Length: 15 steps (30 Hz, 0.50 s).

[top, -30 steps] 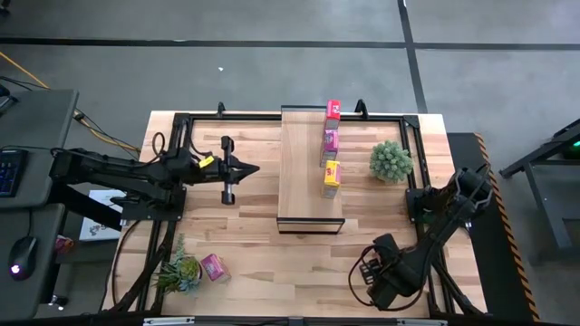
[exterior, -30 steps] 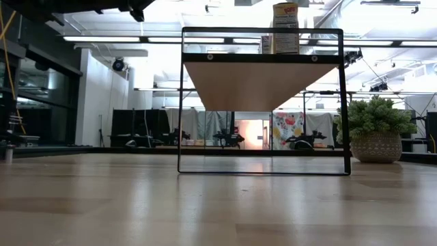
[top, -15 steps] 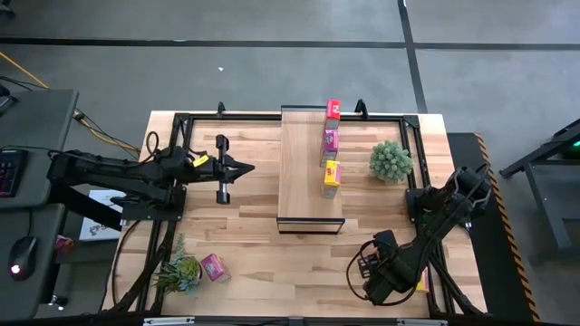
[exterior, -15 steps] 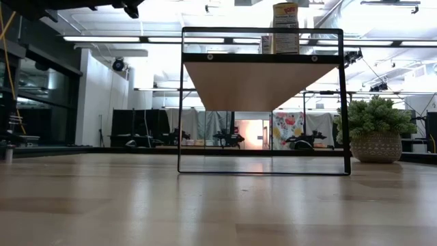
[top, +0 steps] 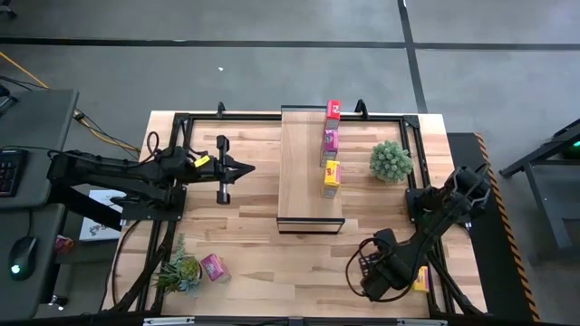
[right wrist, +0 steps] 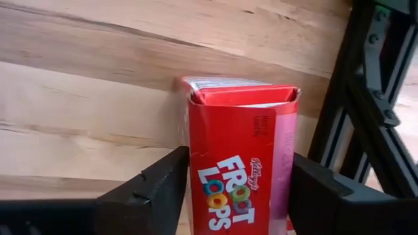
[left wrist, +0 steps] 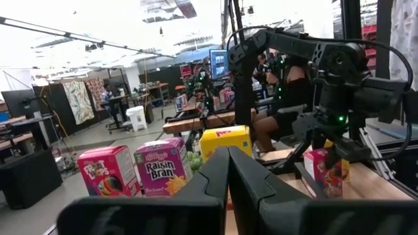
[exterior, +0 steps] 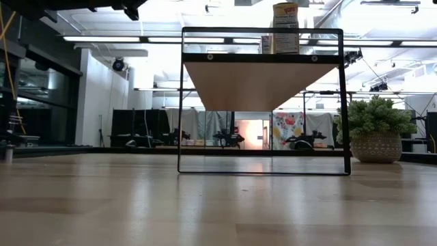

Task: Stack cereal on shelf
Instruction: Put the red cereal box on the shelf aligned with the red cereal box

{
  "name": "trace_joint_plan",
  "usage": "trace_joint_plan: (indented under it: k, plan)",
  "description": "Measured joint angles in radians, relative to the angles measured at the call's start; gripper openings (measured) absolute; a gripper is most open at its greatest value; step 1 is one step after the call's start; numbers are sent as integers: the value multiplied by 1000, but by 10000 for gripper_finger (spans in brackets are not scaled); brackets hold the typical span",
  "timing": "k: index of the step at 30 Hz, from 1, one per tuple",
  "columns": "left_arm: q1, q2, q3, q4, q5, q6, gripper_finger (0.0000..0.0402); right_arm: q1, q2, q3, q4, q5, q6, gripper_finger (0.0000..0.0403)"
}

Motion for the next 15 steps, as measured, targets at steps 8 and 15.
trace_joint_plan:
  k: [8,15]
  plan:
    - [0,0,0,1,0,1,0,-12,0,0,-9,-4,-45,160]
    - [0,-1,0,1,0,2,0,-15,-30,0,2,12,-79,149]
